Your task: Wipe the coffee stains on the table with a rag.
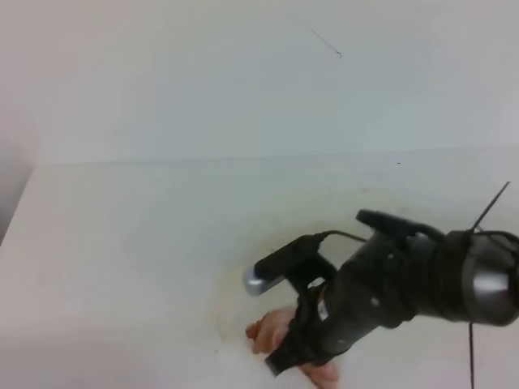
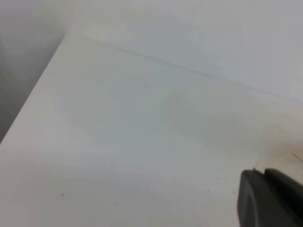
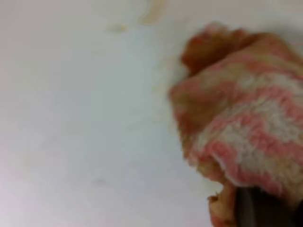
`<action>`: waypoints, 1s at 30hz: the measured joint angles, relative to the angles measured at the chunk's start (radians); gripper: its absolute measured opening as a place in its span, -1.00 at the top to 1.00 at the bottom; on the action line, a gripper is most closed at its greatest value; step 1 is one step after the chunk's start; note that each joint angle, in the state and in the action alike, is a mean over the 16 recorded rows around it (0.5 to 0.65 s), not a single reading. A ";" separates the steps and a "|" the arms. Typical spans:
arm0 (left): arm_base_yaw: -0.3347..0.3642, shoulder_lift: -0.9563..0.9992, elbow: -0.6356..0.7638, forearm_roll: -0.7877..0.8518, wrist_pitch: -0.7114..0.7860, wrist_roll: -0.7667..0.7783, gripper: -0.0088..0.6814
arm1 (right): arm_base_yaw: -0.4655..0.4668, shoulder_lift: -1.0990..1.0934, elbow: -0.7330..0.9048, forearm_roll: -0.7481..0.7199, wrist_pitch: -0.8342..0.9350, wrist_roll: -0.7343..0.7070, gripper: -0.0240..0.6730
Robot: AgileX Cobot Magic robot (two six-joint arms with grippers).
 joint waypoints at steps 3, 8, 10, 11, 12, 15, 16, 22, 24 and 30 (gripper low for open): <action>0.000 0.000 0.000 0.000 0.000 0.000 0.98 | -0.053 0.000 0.017 -0.012 -0.017 0.009 0.85; 0.000 0.000 -0.003 0.000 0.002 0.000 0.98 | -0.142 0.001 0.025 -0.032 -0.013 0.017 0.85; 0.000 0.000 -0.003 0.000 0.003 0.000 0.98 | -0.170 0.001 0.025 -0.034 -0.004 0.017 0.85; 0.000 0.000 -0.005 0.000 0.003 0.000 0.98 | -0.181 0.001 0.025 -0.033 0.001 0.016 0.85; 0.000 0.000 -0.008 0.000 0.003 0.000 0.98 | -0.190 0.001 0.025 -0.029 0.006 0.014 0.85; 0.000 0.000 -0.008 0.000 0.005 0.000 0.98 | -0.204 0.001 0.025 -0.004 0.018 -0.006 0.84; 0.000 0.000 -0.008 0.000 0.006 0.000 0.98 | -0.203 0.001 0.025 0.009 0.020 -0.018 0.83; 0.000 0.000 -0.005 0.000 0.006 0.000 0.98 | -0.155 0.002 0.025 0.128 0.012 -0.115 0.83; 0.000 0.000 -0.005 0.000 0.006 0.000 0.98 | -0.131 0.004 0.024 0.175 -0.001 -0.151 0.85; 0.000 0.000 0.000 0.000 0.006 0.000 0.98 | -0.067 0.016 0.023 0.287 -0.049 -0.245 0.86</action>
